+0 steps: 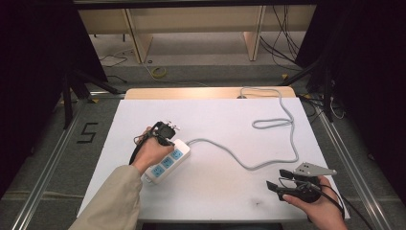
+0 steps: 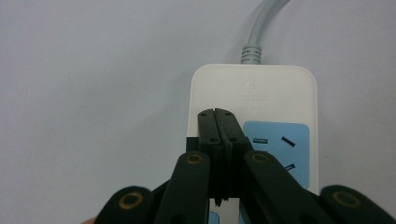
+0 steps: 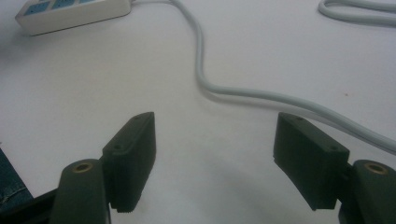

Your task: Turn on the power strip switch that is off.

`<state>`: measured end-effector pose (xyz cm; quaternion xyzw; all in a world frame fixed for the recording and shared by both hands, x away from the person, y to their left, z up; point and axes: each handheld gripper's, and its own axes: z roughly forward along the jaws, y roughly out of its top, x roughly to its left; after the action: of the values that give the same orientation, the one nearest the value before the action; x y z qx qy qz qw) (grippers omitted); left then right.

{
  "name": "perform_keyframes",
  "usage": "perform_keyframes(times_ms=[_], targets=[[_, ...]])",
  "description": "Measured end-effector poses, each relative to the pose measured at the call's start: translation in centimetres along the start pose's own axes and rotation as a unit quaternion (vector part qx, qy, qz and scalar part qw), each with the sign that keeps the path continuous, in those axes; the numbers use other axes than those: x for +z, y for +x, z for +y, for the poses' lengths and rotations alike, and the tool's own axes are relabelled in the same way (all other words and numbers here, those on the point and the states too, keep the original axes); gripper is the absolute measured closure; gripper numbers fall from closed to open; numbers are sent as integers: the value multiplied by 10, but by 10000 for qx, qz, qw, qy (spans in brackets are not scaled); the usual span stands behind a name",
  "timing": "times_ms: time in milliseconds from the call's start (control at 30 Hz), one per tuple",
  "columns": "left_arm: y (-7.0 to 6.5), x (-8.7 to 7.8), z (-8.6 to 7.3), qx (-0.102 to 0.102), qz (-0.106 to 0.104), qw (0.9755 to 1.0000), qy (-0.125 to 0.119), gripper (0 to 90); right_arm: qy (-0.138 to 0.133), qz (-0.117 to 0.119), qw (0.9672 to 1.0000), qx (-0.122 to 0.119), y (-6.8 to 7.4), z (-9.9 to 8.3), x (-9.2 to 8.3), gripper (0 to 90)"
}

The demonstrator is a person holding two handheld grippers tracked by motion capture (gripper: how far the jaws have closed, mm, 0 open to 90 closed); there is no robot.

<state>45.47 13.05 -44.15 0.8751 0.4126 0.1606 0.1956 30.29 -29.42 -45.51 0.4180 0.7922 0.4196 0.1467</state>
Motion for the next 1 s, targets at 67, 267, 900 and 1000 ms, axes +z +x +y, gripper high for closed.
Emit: perform_keyframes(times_ms=[67,267,900,1000], targets=[[0,0,0,2,-8,10000,17,899,1,1,10000,0,0,0,0,304],[1,0,1,-61,-37,10000,38,899,0,2,10000,3,0,0,0,304],[1,1,3,-40,-67,9999,137,900,-6,2,10000,13,0,0,0,304],[1,1,4,-27,-45,9999,159,900,-7,6,10000,12,0,0,0,304]])
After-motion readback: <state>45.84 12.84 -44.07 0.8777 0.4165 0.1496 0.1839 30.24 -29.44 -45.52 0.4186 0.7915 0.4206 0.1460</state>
